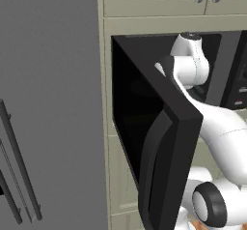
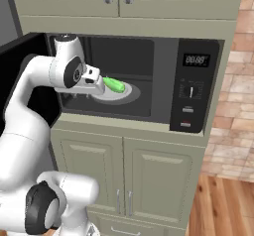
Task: Pick the corn from the microwave and place it on plate located on the counter.
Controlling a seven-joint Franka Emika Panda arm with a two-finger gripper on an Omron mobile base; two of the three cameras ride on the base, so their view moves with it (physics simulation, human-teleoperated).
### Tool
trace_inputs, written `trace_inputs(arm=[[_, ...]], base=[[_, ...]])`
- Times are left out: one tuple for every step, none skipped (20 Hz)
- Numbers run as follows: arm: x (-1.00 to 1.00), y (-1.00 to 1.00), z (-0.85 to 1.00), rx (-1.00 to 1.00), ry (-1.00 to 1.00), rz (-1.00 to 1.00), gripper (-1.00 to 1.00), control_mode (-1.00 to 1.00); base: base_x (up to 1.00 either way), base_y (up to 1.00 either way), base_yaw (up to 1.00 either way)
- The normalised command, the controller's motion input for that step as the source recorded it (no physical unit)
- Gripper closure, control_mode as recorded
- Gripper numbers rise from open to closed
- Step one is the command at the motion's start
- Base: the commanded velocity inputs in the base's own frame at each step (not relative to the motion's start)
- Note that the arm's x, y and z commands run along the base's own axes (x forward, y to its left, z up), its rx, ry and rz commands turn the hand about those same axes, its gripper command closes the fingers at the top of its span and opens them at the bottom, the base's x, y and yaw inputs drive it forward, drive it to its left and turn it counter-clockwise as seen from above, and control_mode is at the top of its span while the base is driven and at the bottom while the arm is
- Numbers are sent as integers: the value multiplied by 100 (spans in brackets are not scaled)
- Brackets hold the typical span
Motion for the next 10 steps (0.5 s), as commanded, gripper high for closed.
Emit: trace_inputs(arm=[[0,-2,0,0,0,0,-100,-100],[-14,-23,0,3,-15,1,-100,-100],[-44,-23,0,5,-29,3,-100,-100],[-51,-15,6,2,-34,9,-100,-100],[-38,-13,19,1,-34,8,-100,-100],[-16,-22,23,1,-31,10,-100,-100],[0,-46,43,5,-27,7,-100,-100],[0,-46,38,6,-26,7,-100,-100],[14,-38,35,6,-25,8,-100,-100],[21,-37,31,6,-23,8,-100,-100]], base=[[0,0,0],[0,0,0],[0,0,0],[0,0,0],[0,0,0],[0,0,0],[0,0,0],[0,0,0],[0,0,0],[0,0,0]])
